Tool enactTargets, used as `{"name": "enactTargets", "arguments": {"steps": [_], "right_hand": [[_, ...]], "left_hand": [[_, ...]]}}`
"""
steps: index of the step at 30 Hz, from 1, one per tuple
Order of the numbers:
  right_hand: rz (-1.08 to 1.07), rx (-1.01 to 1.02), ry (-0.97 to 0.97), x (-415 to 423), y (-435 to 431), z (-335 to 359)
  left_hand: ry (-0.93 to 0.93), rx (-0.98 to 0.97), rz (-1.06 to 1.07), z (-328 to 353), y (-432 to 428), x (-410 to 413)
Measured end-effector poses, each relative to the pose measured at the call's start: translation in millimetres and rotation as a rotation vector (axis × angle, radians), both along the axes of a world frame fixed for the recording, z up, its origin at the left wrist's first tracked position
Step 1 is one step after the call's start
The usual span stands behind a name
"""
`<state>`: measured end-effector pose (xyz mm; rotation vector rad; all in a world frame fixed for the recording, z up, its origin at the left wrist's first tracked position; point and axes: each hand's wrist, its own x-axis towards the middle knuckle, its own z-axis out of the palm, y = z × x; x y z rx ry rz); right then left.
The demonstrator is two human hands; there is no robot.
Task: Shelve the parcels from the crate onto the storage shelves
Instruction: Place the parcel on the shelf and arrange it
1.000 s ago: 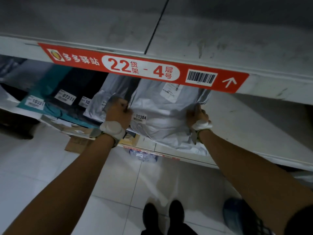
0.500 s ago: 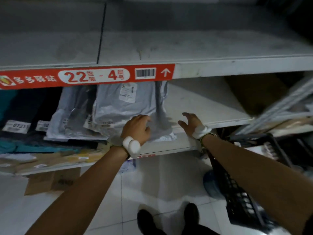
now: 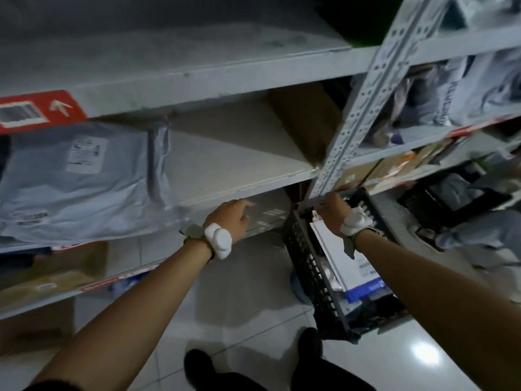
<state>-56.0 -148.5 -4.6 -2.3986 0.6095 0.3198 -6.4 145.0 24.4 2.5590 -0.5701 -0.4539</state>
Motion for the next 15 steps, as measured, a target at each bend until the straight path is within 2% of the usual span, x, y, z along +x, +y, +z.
{"name": "enactTargets", "arguments": {"steps": [6,8,11,15], "right_hand": [[-0.107,0.013,0.205,-61.7,-146.4,-61.3],[-0.127,0.035,0.288,-79.6,-161.8,-76.5],[-0.162,0.062,0.407,-104.0,-207.1,-120.7],[-0.231,0.058,0.578,-131.3,-218.9,-168.9]], "left_hand": [[0.250,0.139,-0.048,-54.7,-119.8,-33.9],[0.322,0.180,-0.077,-69.1,-139.8,-43.9],[0.364,0.339,-0.092,-103.8,-193.2,-52.9],[0.410,0.522,-0.095,-144.6,-227.1,-52.9]]}}
